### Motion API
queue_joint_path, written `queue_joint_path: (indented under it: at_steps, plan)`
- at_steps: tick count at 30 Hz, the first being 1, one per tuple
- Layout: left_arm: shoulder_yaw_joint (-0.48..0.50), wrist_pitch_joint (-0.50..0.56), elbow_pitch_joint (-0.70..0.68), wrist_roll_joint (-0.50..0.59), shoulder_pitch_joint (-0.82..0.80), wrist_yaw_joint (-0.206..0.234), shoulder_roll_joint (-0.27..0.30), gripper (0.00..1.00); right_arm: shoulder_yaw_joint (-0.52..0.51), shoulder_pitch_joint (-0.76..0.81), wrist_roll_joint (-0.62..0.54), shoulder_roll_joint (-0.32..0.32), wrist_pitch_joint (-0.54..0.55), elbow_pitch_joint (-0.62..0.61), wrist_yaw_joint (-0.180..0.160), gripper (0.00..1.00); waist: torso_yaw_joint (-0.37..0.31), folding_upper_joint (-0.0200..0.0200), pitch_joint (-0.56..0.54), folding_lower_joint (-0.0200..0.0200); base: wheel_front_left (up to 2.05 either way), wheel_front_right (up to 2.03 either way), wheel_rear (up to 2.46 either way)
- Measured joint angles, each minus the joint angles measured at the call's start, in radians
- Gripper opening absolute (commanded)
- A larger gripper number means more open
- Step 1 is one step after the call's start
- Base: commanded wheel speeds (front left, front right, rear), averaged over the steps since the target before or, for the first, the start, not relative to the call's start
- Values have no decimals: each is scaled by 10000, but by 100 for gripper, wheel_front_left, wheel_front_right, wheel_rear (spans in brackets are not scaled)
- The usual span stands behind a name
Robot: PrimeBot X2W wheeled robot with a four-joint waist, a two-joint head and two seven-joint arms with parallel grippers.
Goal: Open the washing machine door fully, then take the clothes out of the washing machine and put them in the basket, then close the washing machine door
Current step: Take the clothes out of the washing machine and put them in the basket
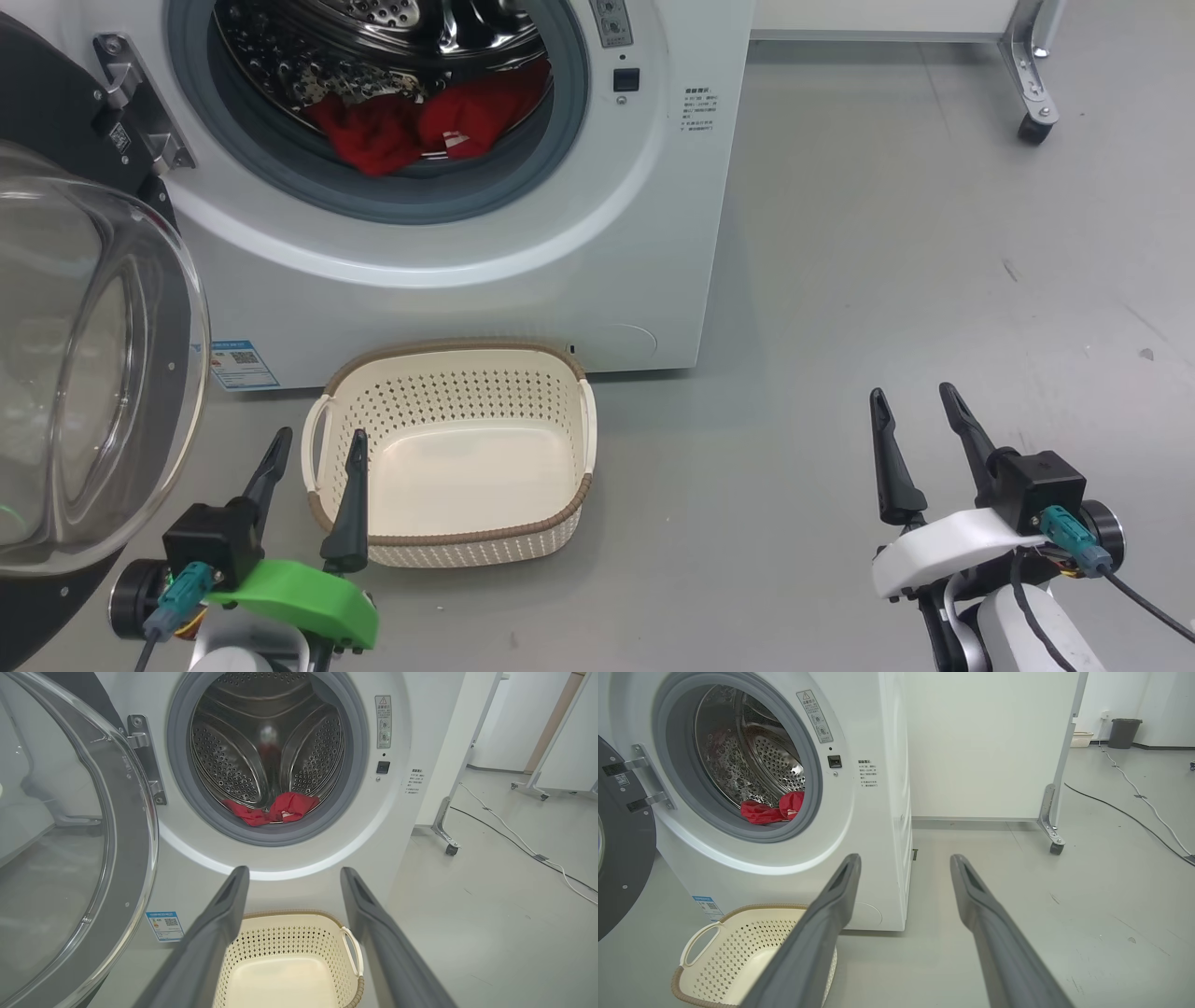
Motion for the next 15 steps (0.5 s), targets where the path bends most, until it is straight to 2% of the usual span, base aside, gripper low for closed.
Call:
queue_joint_path:
  at_steps: [15]
  plan:
    - [-4,-8,-88,23,4,169,-2,100,38,4,2,2,0,0,-6,100,5,0,1,0,75,-75,0]
